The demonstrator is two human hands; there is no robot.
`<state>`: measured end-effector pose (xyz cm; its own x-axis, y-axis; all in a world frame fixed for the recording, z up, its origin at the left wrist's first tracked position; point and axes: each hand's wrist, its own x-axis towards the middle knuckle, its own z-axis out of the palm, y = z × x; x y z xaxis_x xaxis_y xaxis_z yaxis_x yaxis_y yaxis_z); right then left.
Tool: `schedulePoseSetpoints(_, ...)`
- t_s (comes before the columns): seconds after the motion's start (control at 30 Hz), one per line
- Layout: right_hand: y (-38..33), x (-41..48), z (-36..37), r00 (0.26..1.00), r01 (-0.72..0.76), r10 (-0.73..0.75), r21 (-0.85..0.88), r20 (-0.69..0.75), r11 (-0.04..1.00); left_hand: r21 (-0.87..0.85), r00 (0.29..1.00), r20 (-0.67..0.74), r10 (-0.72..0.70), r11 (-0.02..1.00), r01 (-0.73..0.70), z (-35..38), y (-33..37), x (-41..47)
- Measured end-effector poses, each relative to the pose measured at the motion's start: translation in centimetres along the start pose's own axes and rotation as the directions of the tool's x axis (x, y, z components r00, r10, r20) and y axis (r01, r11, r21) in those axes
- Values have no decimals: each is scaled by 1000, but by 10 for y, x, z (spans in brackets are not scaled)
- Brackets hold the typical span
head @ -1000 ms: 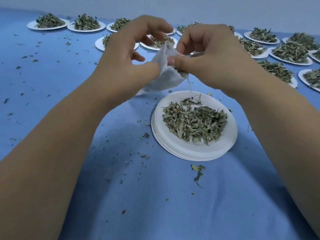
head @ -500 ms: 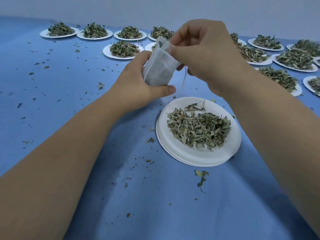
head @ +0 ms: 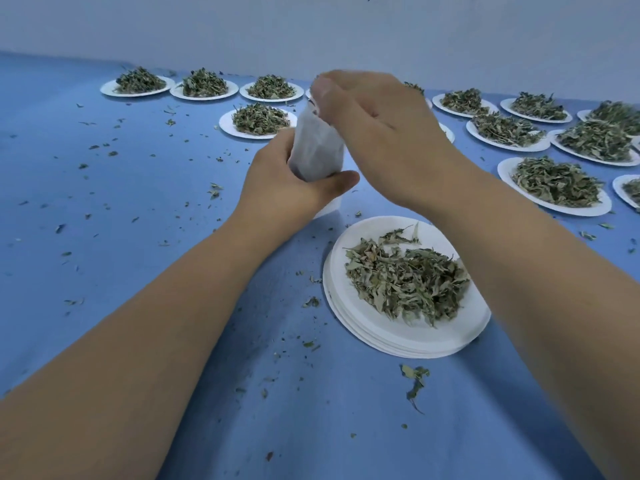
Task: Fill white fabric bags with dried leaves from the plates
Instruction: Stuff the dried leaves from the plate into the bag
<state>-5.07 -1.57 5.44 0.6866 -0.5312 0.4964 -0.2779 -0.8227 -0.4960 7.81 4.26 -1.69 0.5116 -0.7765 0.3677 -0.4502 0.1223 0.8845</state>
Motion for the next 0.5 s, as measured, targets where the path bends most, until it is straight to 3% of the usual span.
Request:
schedulePoseSetpoints(0.07, 1, 1, 2, 997, -1, 7, -82, 77, 997, -49, 1000, -9, 19, 999, -20, 0, 0, 1)
schedulePoseSetpoints(0.17, 0, 2, 4, 1000, -18, 21, -100, 22, 995, -35, 1000, 19, -2, 999, 2, 0, 2, 0)
schedulePoseSetpoints(0.27, -5, 2, 7, 978, -69, 95, -144, 186, 987, 106, 991, 130, -32, 994, 19, 2, -2, -2)
schedulePoseSetpoints(0.37, -4, 3, 5, 991, -79, 90, -112, 98, 991, 52, 998, -9, -62, 997, 62, -2, -1, 4)
schedulePoseSetpoints(0.4, -4, 3, 5, 985, -85, 104, -134, 139, 987, 32, 997, -36, -64, 997, 65, -4, 1, 5)
schedulePoseSetpoints(0.47, -4, 2, 5, 970, -91, 125, -165, 209, 982, 94, 1000, 20, -18, 995, 16, -3, 8, 3)
schedulePoseSetpoints(0.5, -4, 2, 5, 979, -84, 109, -144, 175, 986, 133, 999, 47, 11, 991, -17, -2, 10, 1)
